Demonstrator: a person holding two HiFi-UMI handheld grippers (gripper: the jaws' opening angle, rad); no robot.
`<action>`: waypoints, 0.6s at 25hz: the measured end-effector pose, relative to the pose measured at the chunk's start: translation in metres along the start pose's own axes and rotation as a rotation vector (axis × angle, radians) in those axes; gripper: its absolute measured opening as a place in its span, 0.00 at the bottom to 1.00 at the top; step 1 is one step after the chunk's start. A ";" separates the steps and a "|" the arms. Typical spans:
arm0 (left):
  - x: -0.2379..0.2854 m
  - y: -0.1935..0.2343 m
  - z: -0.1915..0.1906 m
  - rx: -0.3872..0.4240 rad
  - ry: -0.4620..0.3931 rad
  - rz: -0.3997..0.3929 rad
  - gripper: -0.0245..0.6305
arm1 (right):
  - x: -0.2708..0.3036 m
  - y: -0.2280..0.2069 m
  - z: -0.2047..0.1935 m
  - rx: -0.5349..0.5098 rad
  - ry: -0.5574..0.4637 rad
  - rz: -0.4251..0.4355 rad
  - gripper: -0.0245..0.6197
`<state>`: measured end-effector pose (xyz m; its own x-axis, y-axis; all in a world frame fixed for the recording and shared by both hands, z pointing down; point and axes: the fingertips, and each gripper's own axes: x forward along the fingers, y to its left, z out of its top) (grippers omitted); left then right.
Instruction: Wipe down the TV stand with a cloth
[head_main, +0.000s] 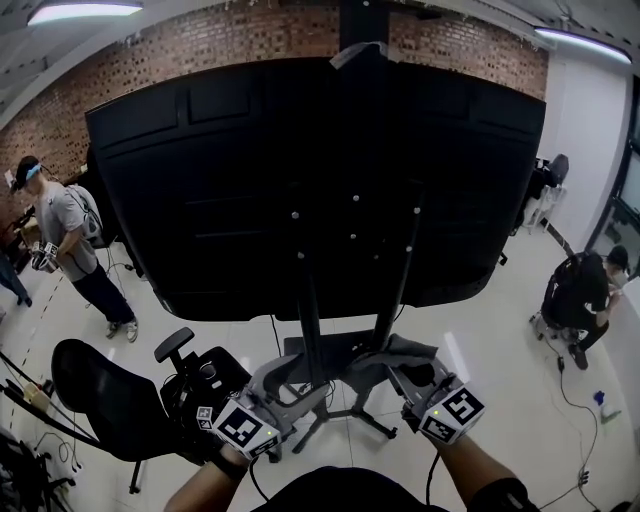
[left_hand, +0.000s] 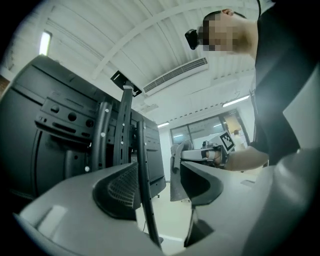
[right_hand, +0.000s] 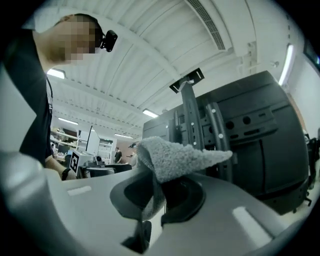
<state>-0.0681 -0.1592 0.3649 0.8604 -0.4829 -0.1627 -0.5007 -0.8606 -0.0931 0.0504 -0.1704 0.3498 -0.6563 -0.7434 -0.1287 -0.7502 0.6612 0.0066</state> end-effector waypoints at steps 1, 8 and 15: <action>0.006 0.001 0.012 0.020 -0.012 -0.009 0.48 | 0.004 -0.005 0.012 -0.036 -0.006 0.010 0.08; 0.054 0.026 0.117 0.209 -0.112 -0.047 0.48 | 0.046 -0.035 0.127 -0.355 -0.078 0.063 0.08; 0.089 0.047 0.218 0.358 -0.172 -0.078 0.48 | 0.096 -0.049 0.241 -0.595 -0.125 0.069 0.08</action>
<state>-0.0354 -0.2075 0.1320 0.8837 -0.3585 -0.3009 -0.4624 -0.7680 -0.4431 0.0440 -0.2496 0.0980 -0.7179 -0.6593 -0.2235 -0.6458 0.5110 0.5673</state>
